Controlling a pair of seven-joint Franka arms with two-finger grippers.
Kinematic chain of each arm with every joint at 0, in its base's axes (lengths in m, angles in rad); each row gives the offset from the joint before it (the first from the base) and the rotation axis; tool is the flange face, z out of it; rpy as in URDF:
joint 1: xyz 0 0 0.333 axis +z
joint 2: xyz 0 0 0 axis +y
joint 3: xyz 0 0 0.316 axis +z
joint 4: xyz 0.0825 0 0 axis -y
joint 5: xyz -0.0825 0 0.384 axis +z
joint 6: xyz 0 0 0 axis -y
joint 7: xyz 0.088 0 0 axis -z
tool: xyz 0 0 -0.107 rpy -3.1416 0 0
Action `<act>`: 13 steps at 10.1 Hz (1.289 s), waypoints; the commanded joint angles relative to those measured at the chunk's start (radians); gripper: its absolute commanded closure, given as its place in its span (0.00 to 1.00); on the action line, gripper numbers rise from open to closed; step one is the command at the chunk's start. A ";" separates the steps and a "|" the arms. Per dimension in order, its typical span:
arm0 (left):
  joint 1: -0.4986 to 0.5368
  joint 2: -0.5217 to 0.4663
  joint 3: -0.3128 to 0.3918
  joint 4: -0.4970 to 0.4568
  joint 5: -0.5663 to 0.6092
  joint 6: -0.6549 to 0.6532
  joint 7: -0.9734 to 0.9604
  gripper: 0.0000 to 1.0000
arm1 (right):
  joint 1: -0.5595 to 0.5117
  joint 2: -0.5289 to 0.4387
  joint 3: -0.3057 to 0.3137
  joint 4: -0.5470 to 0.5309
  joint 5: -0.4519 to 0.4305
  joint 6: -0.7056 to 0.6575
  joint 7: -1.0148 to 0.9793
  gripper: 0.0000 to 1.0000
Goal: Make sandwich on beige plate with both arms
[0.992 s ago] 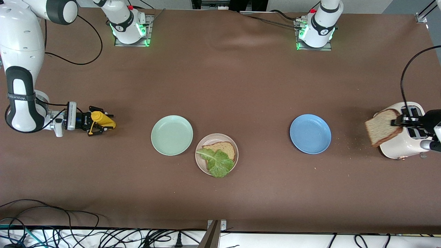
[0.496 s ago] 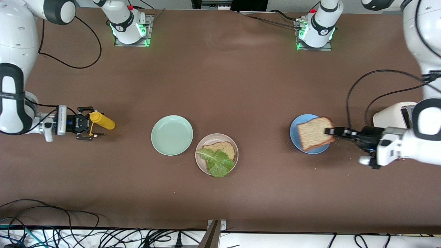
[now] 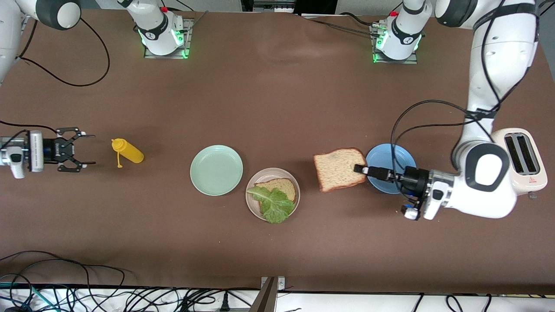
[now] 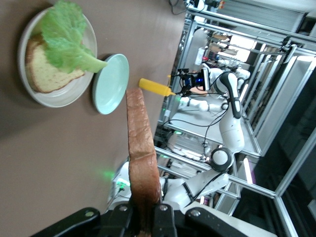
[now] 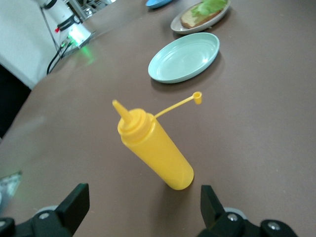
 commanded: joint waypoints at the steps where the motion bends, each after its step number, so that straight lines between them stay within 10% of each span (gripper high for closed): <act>1: -0.100 0.039 0.008 0.008 -0.080 0.157 0.004 1.00 | 0.002 -0.021 -0.004 0.166 -0.031 -0.116 0.337 0.00; 10: -0.300 0.191 0.008 0.028 -0.284 0.601 0.237 1.00 | 0.143 -0.327 0.005 0.252 -0.064 -0.180 1.621 0.00; 13: -0.315 0.196 0.011 0.015 -0.289 0.607 0.268 1.00 | 0.210 -0.456 0.092 0.247 -0.418 -0.134 1.792 0.00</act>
